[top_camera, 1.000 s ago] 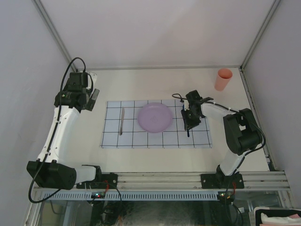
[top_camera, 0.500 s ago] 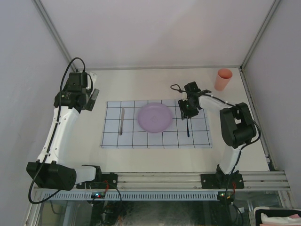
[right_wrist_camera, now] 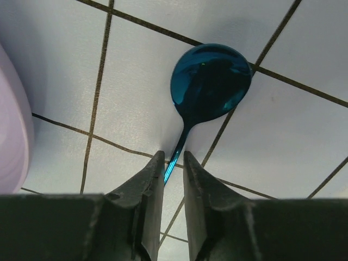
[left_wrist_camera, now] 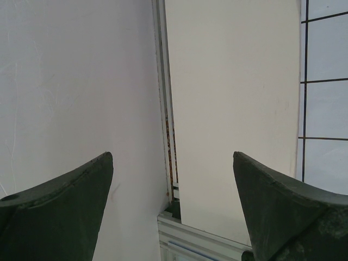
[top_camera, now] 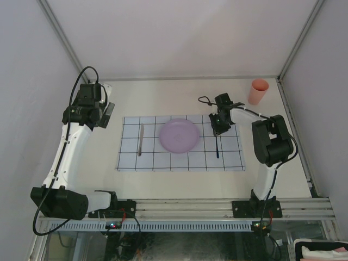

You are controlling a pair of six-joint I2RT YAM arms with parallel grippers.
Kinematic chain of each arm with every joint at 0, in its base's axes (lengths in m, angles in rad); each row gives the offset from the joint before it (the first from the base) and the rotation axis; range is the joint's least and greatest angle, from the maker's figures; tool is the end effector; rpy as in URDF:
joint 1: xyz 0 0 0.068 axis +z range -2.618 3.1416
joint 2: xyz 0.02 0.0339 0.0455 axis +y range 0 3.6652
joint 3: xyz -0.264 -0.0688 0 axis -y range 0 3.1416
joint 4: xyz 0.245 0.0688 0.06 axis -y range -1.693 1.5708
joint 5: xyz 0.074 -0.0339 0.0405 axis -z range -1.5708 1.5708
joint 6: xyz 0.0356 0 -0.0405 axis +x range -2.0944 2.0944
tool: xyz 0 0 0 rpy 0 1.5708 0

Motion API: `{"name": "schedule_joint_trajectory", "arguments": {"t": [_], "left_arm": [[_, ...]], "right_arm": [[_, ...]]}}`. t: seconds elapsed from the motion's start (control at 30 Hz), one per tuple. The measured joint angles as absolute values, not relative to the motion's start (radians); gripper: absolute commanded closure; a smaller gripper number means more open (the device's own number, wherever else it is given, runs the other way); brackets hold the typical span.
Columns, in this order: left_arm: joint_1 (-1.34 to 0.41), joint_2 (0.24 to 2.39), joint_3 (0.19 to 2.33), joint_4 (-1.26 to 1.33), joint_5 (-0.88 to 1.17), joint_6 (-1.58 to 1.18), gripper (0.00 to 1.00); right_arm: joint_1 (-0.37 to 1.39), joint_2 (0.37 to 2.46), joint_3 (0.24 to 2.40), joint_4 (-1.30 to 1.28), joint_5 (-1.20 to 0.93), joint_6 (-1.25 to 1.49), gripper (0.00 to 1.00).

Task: Set the dinner table for one person
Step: Adjust the spoon with the napkin.

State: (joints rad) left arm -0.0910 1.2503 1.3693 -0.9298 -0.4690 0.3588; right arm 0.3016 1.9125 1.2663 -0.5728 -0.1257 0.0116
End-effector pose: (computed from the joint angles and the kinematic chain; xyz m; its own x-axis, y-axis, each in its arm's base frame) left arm 0.2463 -0.0063 0.3761 -0.7563 0.3835 -0.5300 0.0390 0.8351 0.5487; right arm 0.3595 0.1165 0.1600 -0.9002 -0.2680 -0.3432 -0.3255 0.9377 0.1217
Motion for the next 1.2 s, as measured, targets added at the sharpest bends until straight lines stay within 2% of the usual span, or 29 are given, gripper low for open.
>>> {"name": "schedule_joint_trajectory", "arguments": {"t": [0.27,0.37,1.2], "left_arm": [[-0.091,1.251,1.369,-0.93,-0.47,0.359,0.05],[-0.091,1.251,1.369,-0.93,-0.471,0.359,0.05],[-0.091,1.251,1.369,-0.93,-0.476,0.359,0.05]], "right_arm": [[0.299,1.917,1.269,-0.573,-0.13,0.009,0.93],[0.298,1.917,1.269,-0.572,-0.133,0.01,1.0],[0.305,1.901,1.271,-0.603,-0.18,0.052,1.0]]}}
